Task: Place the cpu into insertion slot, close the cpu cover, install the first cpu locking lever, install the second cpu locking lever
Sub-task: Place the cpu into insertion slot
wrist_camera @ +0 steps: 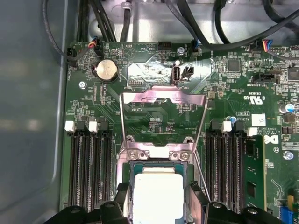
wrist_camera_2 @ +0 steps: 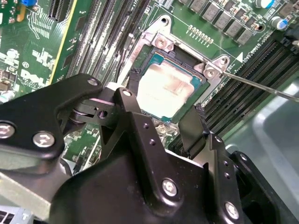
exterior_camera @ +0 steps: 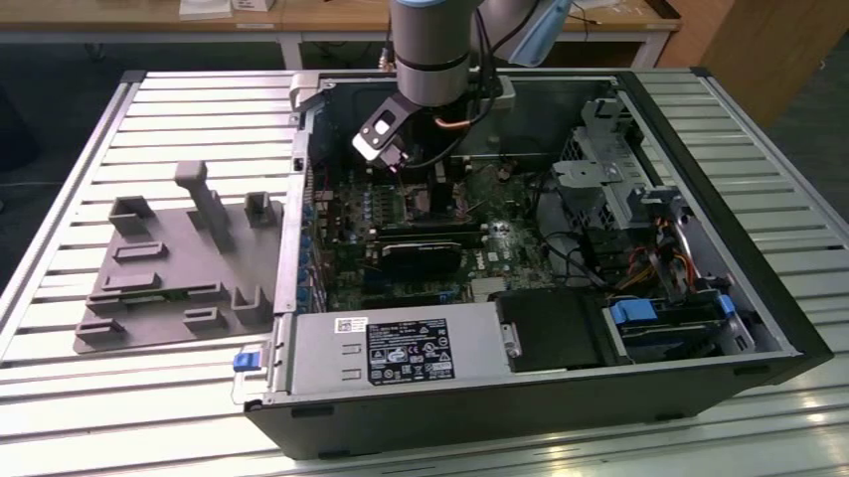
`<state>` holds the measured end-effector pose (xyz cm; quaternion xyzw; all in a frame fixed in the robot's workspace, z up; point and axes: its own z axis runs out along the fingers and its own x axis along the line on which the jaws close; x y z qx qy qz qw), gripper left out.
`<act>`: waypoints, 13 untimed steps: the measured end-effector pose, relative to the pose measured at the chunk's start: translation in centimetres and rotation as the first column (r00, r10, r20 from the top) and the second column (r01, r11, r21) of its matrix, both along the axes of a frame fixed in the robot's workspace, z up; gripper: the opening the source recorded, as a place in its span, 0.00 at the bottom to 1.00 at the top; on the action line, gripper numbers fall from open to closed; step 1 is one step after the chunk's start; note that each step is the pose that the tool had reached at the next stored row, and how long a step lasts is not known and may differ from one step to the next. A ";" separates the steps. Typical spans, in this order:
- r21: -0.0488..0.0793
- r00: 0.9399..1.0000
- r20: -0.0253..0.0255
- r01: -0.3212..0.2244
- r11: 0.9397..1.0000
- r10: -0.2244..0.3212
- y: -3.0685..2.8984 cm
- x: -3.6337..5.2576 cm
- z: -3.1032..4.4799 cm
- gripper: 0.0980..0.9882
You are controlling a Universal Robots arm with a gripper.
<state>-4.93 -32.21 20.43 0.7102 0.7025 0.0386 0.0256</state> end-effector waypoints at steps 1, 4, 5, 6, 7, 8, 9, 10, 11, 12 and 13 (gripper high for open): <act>0.000 1.000 0.000 0.000 1.000 0.000 0.01 0.00 0.11 0.58; 0.000 1.000 0.000 0.000 1.000 0.000 0.05 0.00 0.43 0.58; 0.000 1.000 0.000 0.000 1.000 0.000 0.06 0.00 0.52 0.58; 0.000 1.000 0.000 0.000 1.000 0.000 0.08 0.00 0.61 0.58; 0.000 1.000 0.001 0.000 1.000 0.000 0.11 0.00 0.71 0.58; 0.000 1.000 0.001 0.000 1.000 0.000 0.14 0.00 0.81 0.58; 0.000 1.000 0.001 0.000 1.000 0.000 0.16 0.00 0.91 0.58; 0.000 1.000 0.001 0.000 1.000 0.000 0.18 0.00 1.00 0.58; 0.000 1.000 0.001 0.000 1.000 0.000 0.19 0.00 1.07 0.58; 0.000 1.000 0.001 0.000 1.000 0.000 0.20 0.01 1.10 0.58; 0.000 1.000 0.001 0.000 1.000 0.000 0.20 0.01 1.11 0.58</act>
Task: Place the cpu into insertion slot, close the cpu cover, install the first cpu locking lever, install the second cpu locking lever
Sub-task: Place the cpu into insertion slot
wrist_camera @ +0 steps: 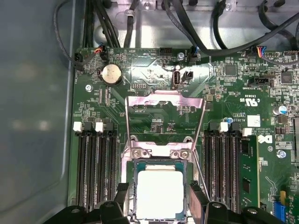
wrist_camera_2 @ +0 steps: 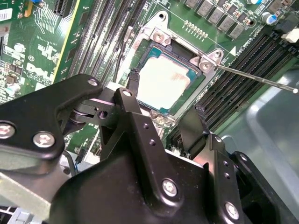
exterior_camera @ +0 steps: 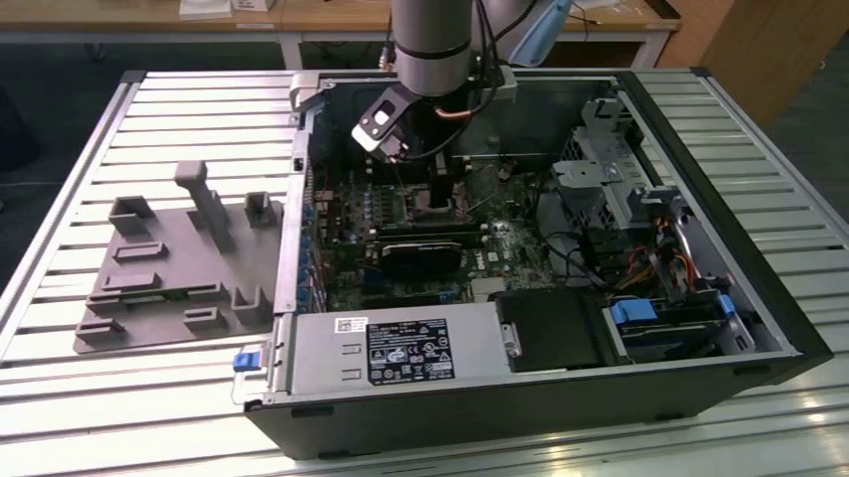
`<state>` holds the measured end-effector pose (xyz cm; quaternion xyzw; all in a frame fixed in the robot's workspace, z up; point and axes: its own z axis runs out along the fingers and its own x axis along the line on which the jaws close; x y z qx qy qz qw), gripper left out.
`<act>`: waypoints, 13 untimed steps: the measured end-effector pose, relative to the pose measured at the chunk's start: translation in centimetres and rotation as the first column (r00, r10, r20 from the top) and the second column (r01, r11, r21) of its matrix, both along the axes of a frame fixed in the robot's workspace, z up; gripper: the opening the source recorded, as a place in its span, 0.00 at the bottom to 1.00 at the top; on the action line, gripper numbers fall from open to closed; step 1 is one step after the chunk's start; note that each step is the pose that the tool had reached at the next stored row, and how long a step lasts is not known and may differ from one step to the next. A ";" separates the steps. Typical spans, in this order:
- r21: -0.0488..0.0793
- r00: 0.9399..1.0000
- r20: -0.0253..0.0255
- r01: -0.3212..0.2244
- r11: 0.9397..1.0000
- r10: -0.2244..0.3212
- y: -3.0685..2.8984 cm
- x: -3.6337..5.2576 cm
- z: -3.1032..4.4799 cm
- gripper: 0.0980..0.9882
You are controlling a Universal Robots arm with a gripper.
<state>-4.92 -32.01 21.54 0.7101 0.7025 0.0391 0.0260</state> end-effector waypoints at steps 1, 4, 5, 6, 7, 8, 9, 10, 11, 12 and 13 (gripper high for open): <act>0.000 1.000 0.000 0.000 1.000 0.000 0.00 -0.01 0.03 0.58; 0.000 1.000 0.000 0.000 1.000 0.000 0.00 -0.01 0.25 0.58; 0.000 1.000 0.000 0.000 1.000 0.000 0.00 -0.01 0.34 0.58; 0.000 1.000 0.000 0.000 1.000 0.000 0.00 -0.01 0.44 0.58; 0.000 1.000 0.000 0.000 1.000 0.000 0.00 -0.01 0.55 0.58; 0.000 1.000 0.000 0.000 1.000 0.000 0.01 -0.01 0.67 0.58; 0.000 1.000 0.000 0.000 1.000 0.000 0.01 -0.01 0.80 0.58; 0.000 1.000 0.000 0.000 1.000 0.000 0.01 -0.01 0.93 0.58; 0.000 1.000 0.001 0.000 1.000 0.000 0.02 -0.01 1.06 0.58; 0.000 1.000 0.001 0.000 1.000 0.000 0.02 -0.01 1.20 0.58; 0.000 1.000 0.001 0.000 1.000 0.000 0.03 -0.01 1.33 0.58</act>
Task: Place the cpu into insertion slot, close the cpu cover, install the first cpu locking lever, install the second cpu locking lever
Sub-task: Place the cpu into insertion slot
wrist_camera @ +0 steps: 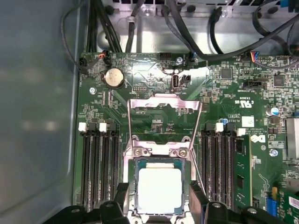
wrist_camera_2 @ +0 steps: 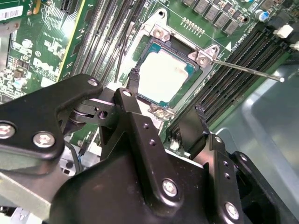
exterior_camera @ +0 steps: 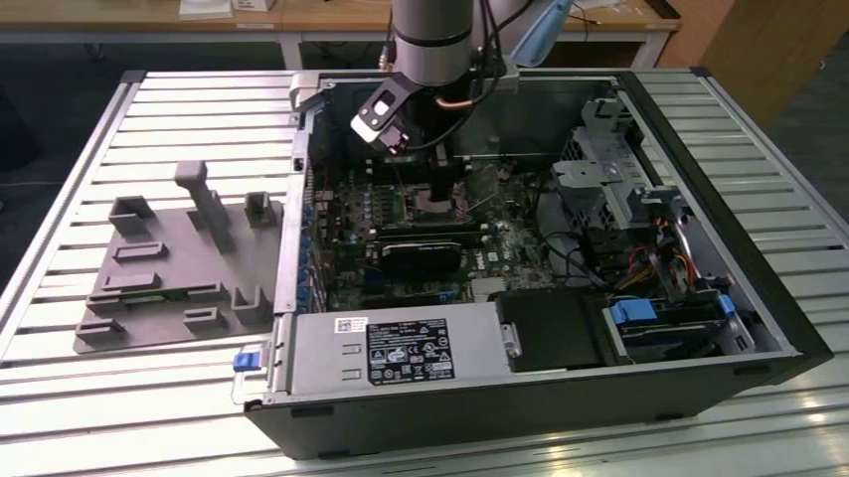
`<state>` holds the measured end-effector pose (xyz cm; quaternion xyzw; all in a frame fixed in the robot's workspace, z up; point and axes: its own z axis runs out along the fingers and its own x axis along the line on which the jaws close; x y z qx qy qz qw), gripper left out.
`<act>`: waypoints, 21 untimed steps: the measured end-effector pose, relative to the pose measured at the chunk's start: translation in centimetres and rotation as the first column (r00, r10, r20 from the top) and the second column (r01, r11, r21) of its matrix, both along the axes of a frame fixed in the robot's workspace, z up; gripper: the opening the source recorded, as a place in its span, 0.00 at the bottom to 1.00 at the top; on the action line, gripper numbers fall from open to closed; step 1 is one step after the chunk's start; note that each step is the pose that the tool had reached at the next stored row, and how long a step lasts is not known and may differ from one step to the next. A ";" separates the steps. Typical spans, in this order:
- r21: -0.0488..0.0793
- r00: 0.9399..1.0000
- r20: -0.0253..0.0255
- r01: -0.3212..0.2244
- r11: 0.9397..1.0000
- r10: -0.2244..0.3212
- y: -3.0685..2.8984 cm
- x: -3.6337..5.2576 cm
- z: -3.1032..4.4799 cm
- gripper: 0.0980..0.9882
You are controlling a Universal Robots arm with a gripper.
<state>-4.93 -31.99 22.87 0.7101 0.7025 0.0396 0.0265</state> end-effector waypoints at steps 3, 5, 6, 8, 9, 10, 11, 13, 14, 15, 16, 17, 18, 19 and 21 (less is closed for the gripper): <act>0.000 1.000 0.001 0.000 1.000 0.000 0.03 0.00 0.43 0.58; 0.000 1.000 0.002 0.000 1.000 0.000 0.07 0.00 0.71 0.58; 0.000 1.000 0.002 0.000 1.000 0.000 0.09 0.00 0.85 0.58; 0.000 1.000 0.003 0.000 1.000 0.000 0.13 0.00 1.13 0.58; 0.000 1.000 0.003 0.000 1.000 0.000 0.14 0.00 1.26 0.58; 0.000 1.000 0.003 0.000 1.000 0.000 0.16 0.00 1.37 0.58; 0.000 1.000 0.004 0.000 1.000 0.000 0.18 0.00 1.48 0.58; 0.000 1.000 0.004 0.000 1.000 0.000 0.21 0.00 1.71 0.58; 0.000 1.000 0.005 0.000 1.000 0.000 0.22 0.00 1.81 0.58; 0.000 1.000 0.005 0.000 1.000 0.000 0.24 0.00 1.92 0.58; 0.000 1.000 0.005 0.000 1.000 0.000 0.25 0.00 1.99 0.58; 0.000 1.000 0.006 0.000 1.000 0.000 0.25 -0.01 1.99 0.58; 0.000 1.000 0.006 0.000 1.000 0.000 0.25 -0.01 1.99 0.58; 0.000 1.000 0.006 0.000 1.000 0.000 0.25 -0.01 1.99 0.58; 0.000 1.000 0.006 0.000 1.000 0.000 0.25 -0.01 1.99 0.58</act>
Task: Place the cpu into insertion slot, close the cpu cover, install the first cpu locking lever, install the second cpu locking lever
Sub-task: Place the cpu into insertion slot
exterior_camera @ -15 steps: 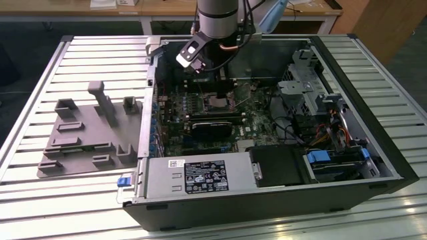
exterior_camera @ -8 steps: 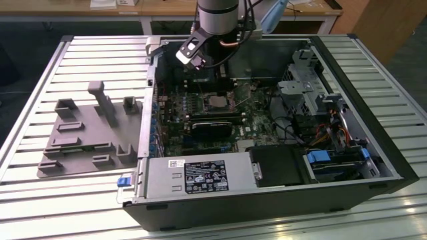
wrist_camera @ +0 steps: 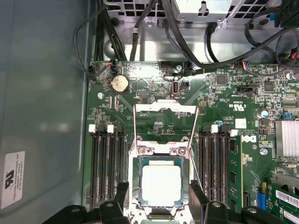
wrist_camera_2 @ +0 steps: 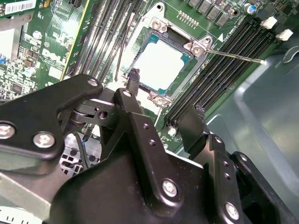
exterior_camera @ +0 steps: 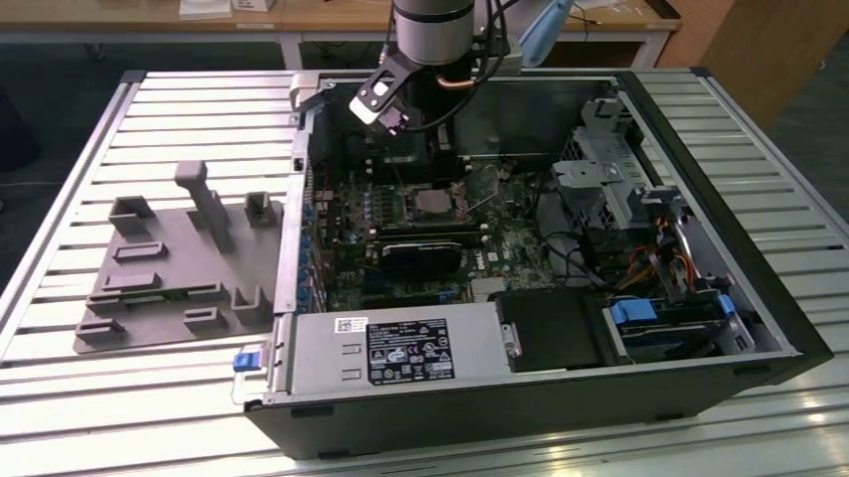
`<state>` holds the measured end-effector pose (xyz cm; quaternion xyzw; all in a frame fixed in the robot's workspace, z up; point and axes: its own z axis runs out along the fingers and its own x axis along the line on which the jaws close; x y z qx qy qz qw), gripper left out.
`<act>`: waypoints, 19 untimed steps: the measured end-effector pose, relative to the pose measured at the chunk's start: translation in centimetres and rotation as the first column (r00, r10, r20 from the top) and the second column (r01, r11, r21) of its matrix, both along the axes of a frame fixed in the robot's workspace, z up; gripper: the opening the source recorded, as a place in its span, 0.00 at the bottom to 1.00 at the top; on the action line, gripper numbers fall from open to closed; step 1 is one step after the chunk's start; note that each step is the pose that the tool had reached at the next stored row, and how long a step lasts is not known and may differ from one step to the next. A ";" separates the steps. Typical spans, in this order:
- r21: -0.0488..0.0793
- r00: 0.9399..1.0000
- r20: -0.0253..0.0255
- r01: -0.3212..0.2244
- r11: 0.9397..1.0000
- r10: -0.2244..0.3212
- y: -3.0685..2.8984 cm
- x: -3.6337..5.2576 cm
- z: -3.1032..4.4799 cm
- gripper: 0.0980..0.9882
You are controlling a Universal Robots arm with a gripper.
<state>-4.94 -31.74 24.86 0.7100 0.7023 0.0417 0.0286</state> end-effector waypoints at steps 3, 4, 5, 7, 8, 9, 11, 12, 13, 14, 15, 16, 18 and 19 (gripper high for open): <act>0.000 1.000 0.000 0.000 1.000 0.000 0.00 0.00 0.00 0.58; 0.000 1.000 0.000 0.000 1.000 0.000 0.00 0.00 0.00 0.56; 0.000 1.000 0.000 0.000 1.000 0.000 0.00 0.00 0.00 0.49; 0.000 1.000 0.001 0.000 1.000 0.000 0.00 0.00 0.00 0.42; 0.000 1.000 0.001 0.000 1.000 0.000 0.00 0.00 0.00 0.35; 0.000 1.000 0.001 0.000 1.000 0.000 0.00 0.00 0.00 0.35; 0.000 1.000 0.001 0.000 1.000 0.000 0.00 0.00 0.00 0.22; 0.000 1.000 0.001 0.000 1.000 0.000 0.00 0.00 0.00 0.22; 0.000 1.000 0.001 0.001 1.000 -0.001 0.00 0.00 0.00 0.16; 0.000 1.000 0.001 0.001 1.000 -0.001 0.00 0.00 0.00 0.09; 0.000 1.000 0.001 0.001 1.000 -0.001 0.00 0.00 0.00 0.09; 0.000 1.000 0.001 0.001 1.000 -0.001 0.00 0.00 0.00 0.03; 0.000 1.000 0.001 0.001 1.000 -0.001 0.00 0.00 0.00 0.01; 0.000 1.000 0.001 0.001 1.000 -0.001 0.00 0.00 0.00 0.01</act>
